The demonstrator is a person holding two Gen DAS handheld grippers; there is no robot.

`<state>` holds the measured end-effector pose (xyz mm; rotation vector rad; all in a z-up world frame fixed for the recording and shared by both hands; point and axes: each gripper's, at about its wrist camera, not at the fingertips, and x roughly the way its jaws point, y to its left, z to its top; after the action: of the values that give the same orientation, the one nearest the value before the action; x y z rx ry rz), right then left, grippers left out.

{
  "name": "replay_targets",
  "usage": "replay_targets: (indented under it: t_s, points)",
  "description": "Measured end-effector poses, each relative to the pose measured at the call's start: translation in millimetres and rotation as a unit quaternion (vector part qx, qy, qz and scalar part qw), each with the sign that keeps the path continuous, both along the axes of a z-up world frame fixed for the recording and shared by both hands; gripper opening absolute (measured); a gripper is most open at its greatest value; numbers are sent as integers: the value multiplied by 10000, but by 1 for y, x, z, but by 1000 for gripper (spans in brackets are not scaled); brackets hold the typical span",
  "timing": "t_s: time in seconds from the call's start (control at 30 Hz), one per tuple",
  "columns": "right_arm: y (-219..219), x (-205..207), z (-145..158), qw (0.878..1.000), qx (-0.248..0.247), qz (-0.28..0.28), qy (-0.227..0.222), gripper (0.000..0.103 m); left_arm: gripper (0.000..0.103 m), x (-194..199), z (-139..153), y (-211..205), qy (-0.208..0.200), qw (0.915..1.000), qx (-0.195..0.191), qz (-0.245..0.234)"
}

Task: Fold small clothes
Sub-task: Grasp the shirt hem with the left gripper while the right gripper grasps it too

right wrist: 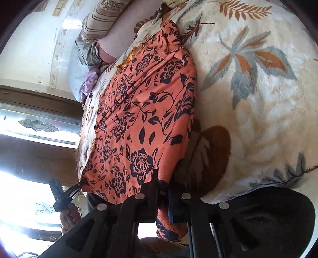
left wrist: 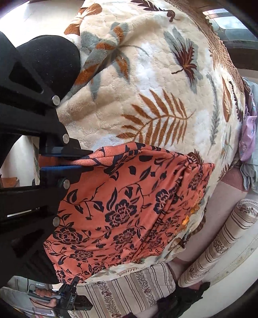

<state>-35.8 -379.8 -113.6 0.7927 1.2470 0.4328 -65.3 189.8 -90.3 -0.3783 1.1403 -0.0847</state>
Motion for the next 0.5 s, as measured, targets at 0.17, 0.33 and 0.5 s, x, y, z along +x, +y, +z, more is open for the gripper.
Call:
replay_targets:
  t_s: [0.17,0.33,0.5]
  points:
    - [1,2,-33,9990,-38,-106,439,11,21,2,-40,5,585,9980,-6,229]
    - [2,10,-42,9979,131,-77,630,13,49,6,-38,2,567,9981,-251,36]
    - [1,16,-45,9970,184,-51,744,18,13,15,-36,-4,571,9983,119,21]
